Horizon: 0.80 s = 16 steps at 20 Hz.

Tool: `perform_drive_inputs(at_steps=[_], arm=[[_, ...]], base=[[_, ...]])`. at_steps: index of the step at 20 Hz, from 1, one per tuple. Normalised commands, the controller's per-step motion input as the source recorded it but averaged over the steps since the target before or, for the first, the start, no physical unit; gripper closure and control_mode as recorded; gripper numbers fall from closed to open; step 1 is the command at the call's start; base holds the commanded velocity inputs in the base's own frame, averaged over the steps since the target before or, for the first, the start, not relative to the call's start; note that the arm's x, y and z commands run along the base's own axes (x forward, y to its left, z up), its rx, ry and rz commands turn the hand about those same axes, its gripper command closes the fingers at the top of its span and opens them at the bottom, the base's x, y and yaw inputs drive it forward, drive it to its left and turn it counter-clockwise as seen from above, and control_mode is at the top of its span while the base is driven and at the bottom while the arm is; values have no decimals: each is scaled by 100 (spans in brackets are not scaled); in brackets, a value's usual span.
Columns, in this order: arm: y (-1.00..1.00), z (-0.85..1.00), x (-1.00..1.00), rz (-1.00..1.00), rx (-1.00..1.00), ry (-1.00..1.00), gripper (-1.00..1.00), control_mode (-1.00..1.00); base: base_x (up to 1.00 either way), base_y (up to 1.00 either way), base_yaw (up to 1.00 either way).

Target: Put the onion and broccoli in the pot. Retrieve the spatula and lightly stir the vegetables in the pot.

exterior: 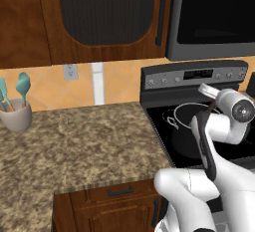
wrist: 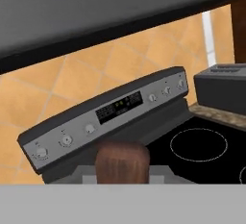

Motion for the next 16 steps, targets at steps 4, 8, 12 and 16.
perform_drive_inputs(at_steps=[4,8,12,16], arm=[[0,-32,29,-3,0,17,100,-100],[0,-41,21,0,0,12,100,-100],[0,-36,21,0,0,2,100,-100],[0,-36,38,0,-5,-8,100,-100]], base=[[0,0,0],[0,0,0],[0,0,0],[0,0,0]])
